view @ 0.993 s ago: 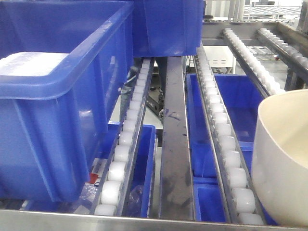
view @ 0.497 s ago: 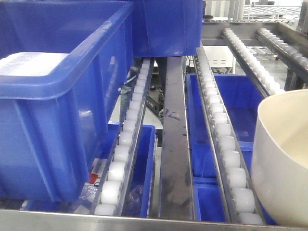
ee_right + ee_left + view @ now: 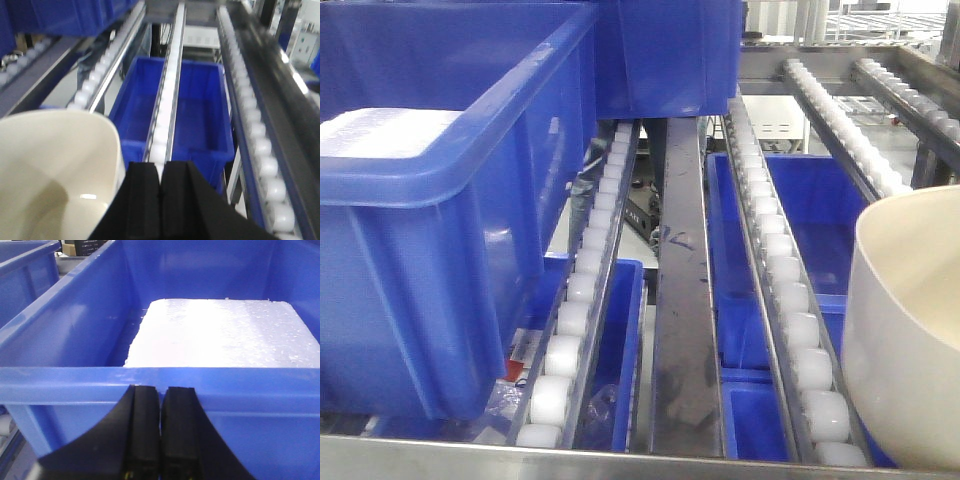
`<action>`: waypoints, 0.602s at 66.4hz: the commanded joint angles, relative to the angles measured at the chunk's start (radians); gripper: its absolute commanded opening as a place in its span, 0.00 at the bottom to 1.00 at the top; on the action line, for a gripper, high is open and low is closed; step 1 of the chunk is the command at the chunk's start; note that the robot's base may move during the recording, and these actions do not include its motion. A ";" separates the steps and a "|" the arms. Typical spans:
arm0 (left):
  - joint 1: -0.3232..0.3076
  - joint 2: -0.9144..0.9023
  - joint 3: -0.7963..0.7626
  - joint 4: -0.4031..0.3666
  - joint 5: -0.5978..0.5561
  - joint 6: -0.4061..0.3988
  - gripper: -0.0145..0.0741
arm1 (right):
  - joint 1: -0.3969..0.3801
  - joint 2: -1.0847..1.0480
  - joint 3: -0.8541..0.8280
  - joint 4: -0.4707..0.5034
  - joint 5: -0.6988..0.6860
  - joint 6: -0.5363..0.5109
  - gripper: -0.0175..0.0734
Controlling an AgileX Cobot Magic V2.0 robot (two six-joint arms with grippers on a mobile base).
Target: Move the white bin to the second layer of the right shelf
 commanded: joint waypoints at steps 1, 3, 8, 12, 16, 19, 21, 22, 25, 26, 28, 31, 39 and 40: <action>-0.003 -0.016 0.037 0.000 -0.086 -0.003 0.26 | -0.005 -0.015 -0.017 -0.003 -0.102 -0.011 0.25; -0.003 -0.016 0.037 0.000 -0.086 -0.003 0.26 | -0.005 -0.015 -0.017 -0.003 -0.098 -0.011 0.25; -0.003 -0.016 0.037 0.000 -0.086 -0.003 0.26 | -0.005 -0.015 -0.017 -0.003 -0.099 -0.011 0.25; -0.003 -0.016 0.037 0.000 -0.086 -0.003 0.26 | -0.005 -0.015 -0.017 -0.003 -0.098 -0.011 0.25; -0.003 -0.016 0.037 0.000 -0.086 -0.003 0.26 | -0.005 -0.015 -0.017 -0.003 -0.096 -0.011 0.25; -0.003 -0.016 0.037 0.000 -0.086 -0.003 0.26 | -0.005 -0.015 -0.017 -0.003 -0.096 -0.011 0.25; -0.003 -0.016 0.037 0.000 -0.086 -0.003 0.26 | -0.005 -0.015 -0.017 -0.003 -0.096 -0.011 0.25; -0.003 -0.016 0.037 0.000 -0.086 -0.003 0.26 | -0.005 -0.015 -0.017 -0.003 -0.096 -0.011 0.25; -0.003 -0.016 0.037 0.000 -0.086 -0.003 0.26 | -0.005 -0.015 -0.017 -0.003 -0.096 -0.011 0.25; -0.003 -0.016 0.037 0.000 -0.086 -0.003 0.26 | -0.005 -0.015 -0.017 -0.003 -0.096 -0.011 0.25; -0.003 -0.016 0.037 0.000 -0.086 -0.003 0.26 | -0.005 -0.015 -0.017 -0.003 -0.096 -0.011 0.25; -0.003 -0.016 0.037 0.000 -0.086 -0.003 0.26 | -0.005 -0.015 -0.017 -0.003 -0.096 -0.011 0.25; -0.003 -0.016 0.037 0.000 -0.086 -0.003 0.26 | -0.005 -0.015 -0.017 -0.003 -0.096 -0.011 0.25; -0.003 -0.016 0.037 0.000 -0.086 -0.003 0.26 | -0.005 -0.015 -0.017 -0.003 -0.096 -0.011 0.25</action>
